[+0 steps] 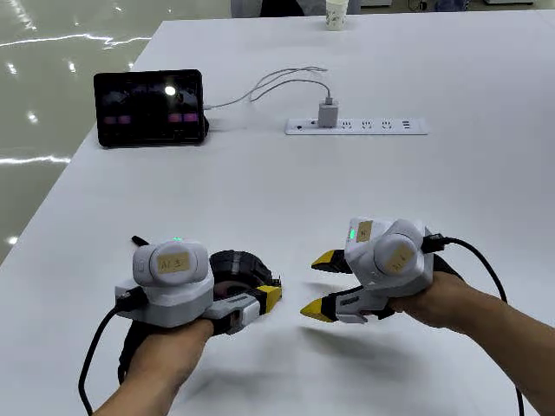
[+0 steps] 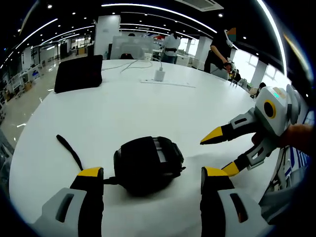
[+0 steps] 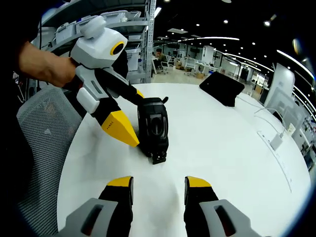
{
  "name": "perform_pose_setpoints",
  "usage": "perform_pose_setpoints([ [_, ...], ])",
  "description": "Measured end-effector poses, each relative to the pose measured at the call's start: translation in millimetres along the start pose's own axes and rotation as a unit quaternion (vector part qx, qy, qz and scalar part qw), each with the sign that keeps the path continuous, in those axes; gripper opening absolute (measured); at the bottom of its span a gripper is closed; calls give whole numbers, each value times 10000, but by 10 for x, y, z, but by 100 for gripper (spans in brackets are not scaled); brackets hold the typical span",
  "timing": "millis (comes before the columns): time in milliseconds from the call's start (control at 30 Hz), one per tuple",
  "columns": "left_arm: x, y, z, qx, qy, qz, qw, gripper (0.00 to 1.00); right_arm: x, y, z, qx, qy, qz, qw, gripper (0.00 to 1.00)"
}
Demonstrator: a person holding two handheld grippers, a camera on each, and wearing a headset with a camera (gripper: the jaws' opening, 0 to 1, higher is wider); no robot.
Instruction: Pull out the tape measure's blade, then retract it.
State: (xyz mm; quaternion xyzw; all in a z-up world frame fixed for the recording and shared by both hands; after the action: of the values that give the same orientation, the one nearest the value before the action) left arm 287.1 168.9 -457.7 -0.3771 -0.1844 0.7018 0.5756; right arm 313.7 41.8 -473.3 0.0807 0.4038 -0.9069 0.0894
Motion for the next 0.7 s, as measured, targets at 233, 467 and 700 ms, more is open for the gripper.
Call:
perform_pose_setpoints([
  [233,-50,-11,63,-93,208,-173,9996,81,40,47,156,-29,220,-196,9996,43],
  [467,-87,0,127,-114,350,-478,9982,82,70,104,333,-58,446,-422,9981,48],
  [700,-113,22,190,-124,494,-753,9959,85,103,158,498,-142,655,-752,9949,54],
])
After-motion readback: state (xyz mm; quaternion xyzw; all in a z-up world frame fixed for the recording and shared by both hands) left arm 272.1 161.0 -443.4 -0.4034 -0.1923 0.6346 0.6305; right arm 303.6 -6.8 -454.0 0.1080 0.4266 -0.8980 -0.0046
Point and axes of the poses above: the centre of the closed fingertips' face, and the gripper's own axes: z roughly backward along the fingers, x roughly to its left, y roughly out of its underside, the point moved 3 cm from there along z, roughly backward along the fingers, and after that the axes turned 13 degrees about z, right-handed, at the moved point
